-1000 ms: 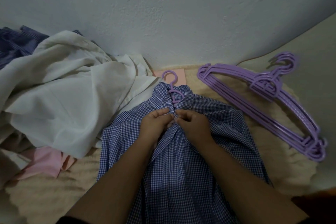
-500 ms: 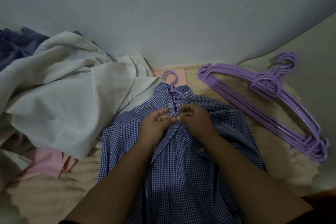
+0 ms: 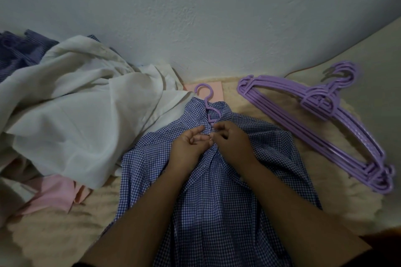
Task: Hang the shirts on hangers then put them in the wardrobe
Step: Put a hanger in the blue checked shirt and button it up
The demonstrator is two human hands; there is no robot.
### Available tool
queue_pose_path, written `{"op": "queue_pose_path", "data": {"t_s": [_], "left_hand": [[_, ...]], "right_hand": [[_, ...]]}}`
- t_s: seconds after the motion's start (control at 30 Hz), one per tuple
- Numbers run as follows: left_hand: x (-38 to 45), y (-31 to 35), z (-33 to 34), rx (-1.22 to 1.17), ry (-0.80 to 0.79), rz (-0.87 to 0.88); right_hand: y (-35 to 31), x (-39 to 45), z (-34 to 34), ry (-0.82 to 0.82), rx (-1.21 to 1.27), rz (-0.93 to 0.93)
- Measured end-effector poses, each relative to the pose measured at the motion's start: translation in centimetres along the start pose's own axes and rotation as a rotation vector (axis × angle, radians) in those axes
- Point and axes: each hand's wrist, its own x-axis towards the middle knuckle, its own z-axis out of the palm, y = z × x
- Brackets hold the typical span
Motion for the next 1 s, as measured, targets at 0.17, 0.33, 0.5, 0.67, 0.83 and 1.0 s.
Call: {"op": "queue_pose_path", "data": {"t_s": [0.17,0.33,0.5,0.67,0.83,1.0], "left_hand": [[0.0,0.1,-0.2,-0.004,-0.03,-0.007],[0.0,0.1,-0.3,-0.067,-0.047,-0.055],[0.2,0.0,-0.2,-0.012,-0.043,-0.023],[0.1,-0.3,0.0,0.039,-0.04,0.021],[0.2,-0.3,-0.3,0.032,-0.034,-0.005],[0.7,-0.1,-0.6,-0.05,-0.03,-0.108]], "right_hand": [[0.2,0.3,0.1,-0.017,0.13,0.071],[0.2,0.6,0.5,0.015,0.134,0.077],[0.7,0.2,0.7,0.057,0.266,0.157],[0.4,0.1,1.3,0.118,0.4,0.258],[0.5,0.3,0.8,0.064,0.374,0.269],[0.8,0.4,0.2,0.004,0.308,0.203]]}}
